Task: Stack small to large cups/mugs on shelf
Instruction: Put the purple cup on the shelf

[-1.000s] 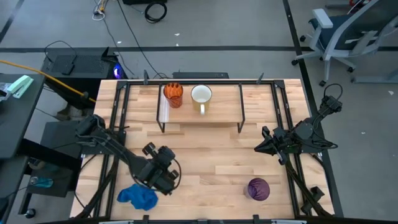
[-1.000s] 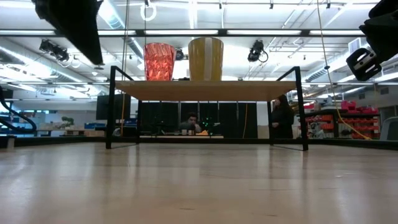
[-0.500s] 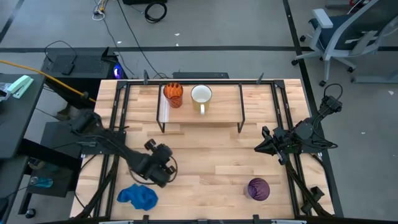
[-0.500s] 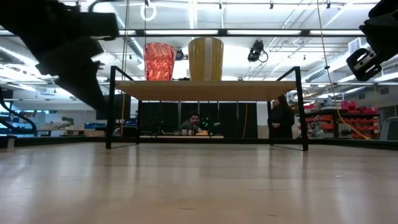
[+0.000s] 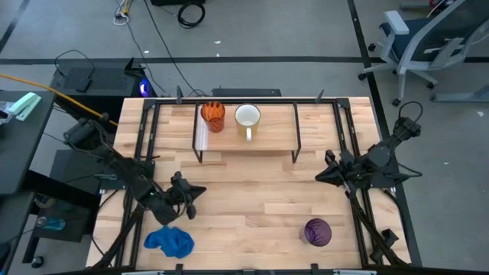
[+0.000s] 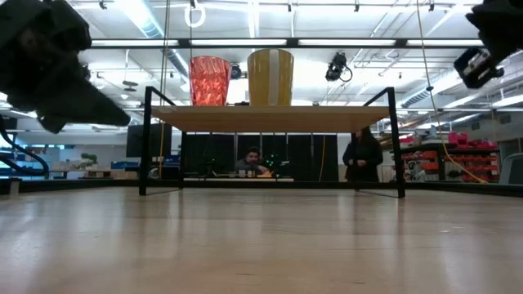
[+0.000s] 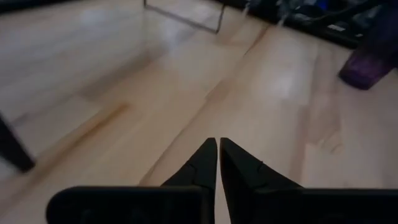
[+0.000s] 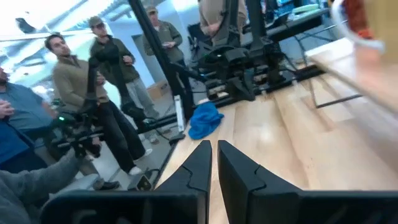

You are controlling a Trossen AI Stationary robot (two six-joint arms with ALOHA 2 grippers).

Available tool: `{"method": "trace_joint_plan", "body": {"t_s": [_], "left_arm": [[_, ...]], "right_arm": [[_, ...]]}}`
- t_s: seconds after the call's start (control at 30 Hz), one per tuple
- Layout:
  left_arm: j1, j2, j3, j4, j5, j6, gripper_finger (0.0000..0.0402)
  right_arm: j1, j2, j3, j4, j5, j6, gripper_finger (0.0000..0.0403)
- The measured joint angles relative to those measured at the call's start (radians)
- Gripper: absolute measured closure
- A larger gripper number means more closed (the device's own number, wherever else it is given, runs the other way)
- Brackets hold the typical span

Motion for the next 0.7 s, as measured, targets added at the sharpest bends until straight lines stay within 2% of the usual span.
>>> {"method": "trace_joint_plan", "body": {"t_s": [0.17,0.37,0.53,0.7], "left_arm": [[0.013,-0.029,-0.004,0.103,-0.001,0.181,0.0379],[0.043,-0.030,-0.004,0.133,0.002,0.240,0.0392],[0.063,-0.030,-0.004,0.133,0.012,0.240,0.0382],[0.063,-0.030,-0.004,0.133,0.013,0.240,0.0369]], "right_arm": [[0.000,0.041,0.174,-0.226,0.090,0.004,0.0369],[0.000,0.193,0.448,-0.673,0.093,0.252,0.0363],[0.000,0.382,0.631,-0.881,-0.033,0.475,0.0343],[0.000,0.612,0.754,-0.923,-0.251,0.668,0.0326]]}}
